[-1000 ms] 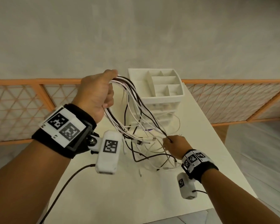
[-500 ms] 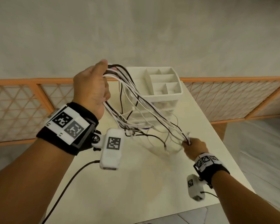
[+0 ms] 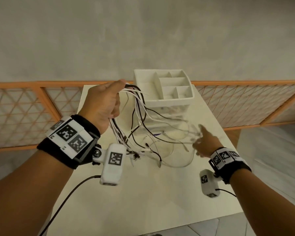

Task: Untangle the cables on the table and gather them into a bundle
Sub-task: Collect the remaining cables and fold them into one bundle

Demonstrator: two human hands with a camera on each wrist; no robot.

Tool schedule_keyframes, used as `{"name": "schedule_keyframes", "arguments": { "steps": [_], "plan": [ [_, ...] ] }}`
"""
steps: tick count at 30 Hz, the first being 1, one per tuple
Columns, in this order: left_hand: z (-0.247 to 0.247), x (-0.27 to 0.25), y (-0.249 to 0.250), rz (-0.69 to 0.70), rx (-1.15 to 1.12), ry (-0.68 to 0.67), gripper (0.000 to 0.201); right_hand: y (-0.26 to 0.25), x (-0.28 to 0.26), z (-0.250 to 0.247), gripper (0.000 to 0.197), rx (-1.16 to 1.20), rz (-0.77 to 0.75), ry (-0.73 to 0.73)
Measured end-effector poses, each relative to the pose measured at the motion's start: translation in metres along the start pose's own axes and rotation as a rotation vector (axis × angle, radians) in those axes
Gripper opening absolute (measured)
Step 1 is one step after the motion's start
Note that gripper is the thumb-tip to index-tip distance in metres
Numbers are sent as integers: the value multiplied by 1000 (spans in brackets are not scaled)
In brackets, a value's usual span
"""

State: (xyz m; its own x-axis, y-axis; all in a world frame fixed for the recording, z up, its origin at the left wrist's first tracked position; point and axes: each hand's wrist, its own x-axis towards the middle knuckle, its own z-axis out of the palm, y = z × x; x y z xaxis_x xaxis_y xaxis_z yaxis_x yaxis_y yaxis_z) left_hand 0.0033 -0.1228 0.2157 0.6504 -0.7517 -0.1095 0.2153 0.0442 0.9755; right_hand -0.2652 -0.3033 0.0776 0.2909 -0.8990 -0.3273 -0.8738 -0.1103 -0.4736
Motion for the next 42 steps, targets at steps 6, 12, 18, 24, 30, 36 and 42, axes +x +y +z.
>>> {"name": "schedule_keyframes", "arguments": {
  "steps": [6, 12, 18, 24, 30, 36, 42],
  "plan": [
    [6, -2, 5, -15, 47, -100, 30, -75, -35, -14, 32, 128, -473, 218],
    [21, -8, 3, -16, 92, -163, 38, -164, -76, -25, 14, 656, -861, 123],
    [2, -6, 21, 68, -81, -34, 26, -117, -42, 22, 20, 275, -696, 133],
    [6, -3, 18, 103, -50, -22, 24, -48, -19, 60, 22, -40, -471, -58],
    [18, 5, 2, 97, 5, -44, 27, -44, -21, 47, 39, 72, -272, -121],
    [4, 16, -32, -51, 218, 157, 33, -65, -25, -16, 30, 818, -316, 380],
    [-14, 23, -7, 101, -10, 257, 26, -23, -21, -2, 39, -50, -417, 359]
  ]
}}
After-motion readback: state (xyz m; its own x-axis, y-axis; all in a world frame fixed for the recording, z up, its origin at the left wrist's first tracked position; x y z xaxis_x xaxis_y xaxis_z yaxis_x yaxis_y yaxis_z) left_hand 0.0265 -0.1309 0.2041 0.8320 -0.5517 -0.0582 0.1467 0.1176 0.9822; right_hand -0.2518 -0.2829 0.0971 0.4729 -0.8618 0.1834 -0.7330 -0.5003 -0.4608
